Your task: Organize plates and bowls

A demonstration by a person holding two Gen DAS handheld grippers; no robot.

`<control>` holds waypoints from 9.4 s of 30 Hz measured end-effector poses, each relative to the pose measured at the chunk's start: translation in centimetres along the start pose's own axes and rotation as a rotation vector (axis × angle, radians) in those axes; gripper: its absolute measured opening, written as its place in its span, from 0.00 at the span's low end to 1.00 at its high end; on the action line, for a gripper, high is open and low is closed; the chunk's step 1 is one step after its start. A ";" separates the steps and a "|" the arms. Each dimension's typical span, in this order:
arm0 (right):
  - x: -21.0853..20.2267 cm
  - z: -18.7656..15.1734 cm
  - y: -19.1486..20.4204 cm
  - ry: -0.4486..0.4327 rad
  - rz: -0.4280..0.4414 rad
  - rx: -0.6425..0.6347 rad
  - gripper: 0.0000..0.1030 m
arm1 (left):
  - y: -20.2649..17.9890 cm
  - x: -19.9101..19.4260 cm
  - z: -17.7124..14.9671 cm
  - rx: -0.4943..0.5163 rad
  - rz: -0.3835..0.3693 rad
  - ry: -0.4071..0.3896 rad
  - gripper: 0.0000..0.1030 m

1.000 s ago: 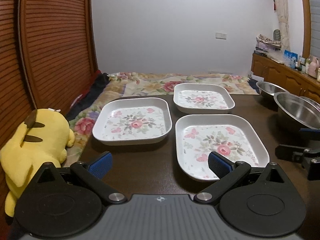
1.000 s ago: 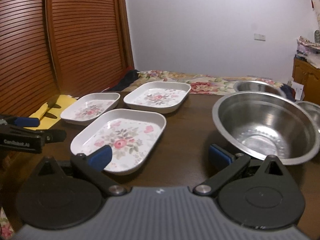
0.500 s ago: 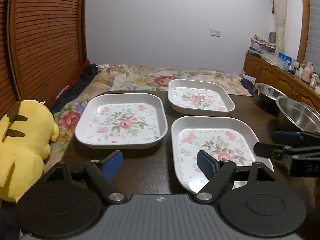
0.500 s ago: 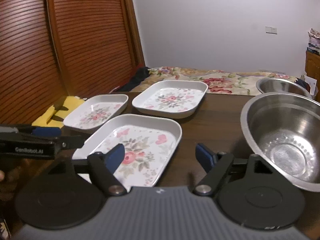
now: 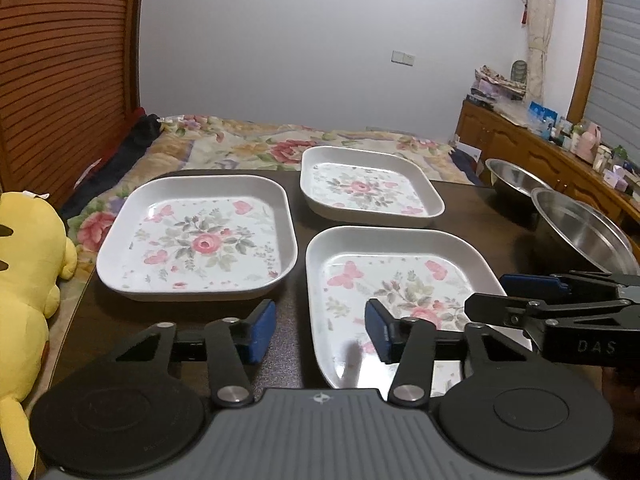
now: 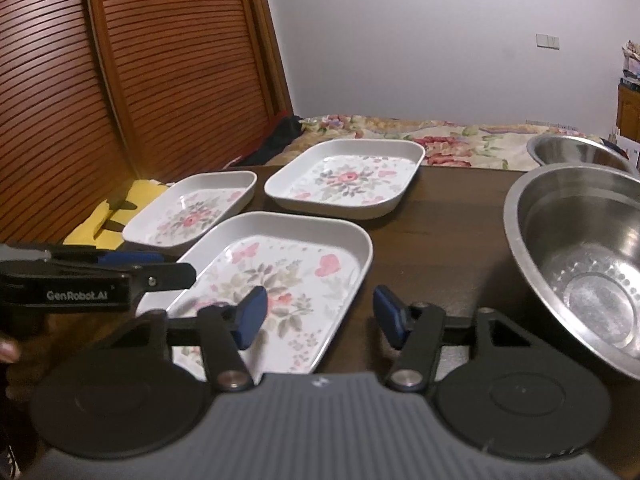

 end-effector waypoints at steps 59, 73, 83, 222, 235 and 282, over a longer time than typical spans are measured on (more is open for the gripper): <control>-6.8 -4.2 1.2 -0.005 -0.060 0.017 0.19 | -3.6 -6.9 -5.8 0.001 -0.055 0.038 0.12; -6.3 -5.5 1.1 0.022 -0.049 0.042 0.19 | -3.5 -6.0 -6.4 -0.006 -0.044 0.061 0.12; -6.4 -5.7 1.1 0.010 -0.055 0.035 0.19 | -3.4 -5.9 -6.3 -0.006 -0.039 0.057 0.12; -4.5 5.1 4.0 0.088 0.071 -0.045 0.15 | 3.2 -7.2 3.1 0.011 -0.067 -0.073 0.13; -7.0 1.9 1.8 0.064 0.078 0.017 0.15 | -0.1 -8.3 1.3 0.045 -0.081 -0.049 0.13; -9.0 -5.4 -0.2 0.021 0.032 0.137 0.15 | -3.5 -7.2 -4.4 0.081 -0.077 0.056 0.14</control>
Point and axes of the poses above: each gripper's, at about its wrist camera, not at the fingertips, and x roughly the way its jaws point, y to its left, z to its top, the point moved 4 cm from there along x, roughly the way its jaws point, and after that the axes turned 1 degree about -z, right-handed, at the moved point
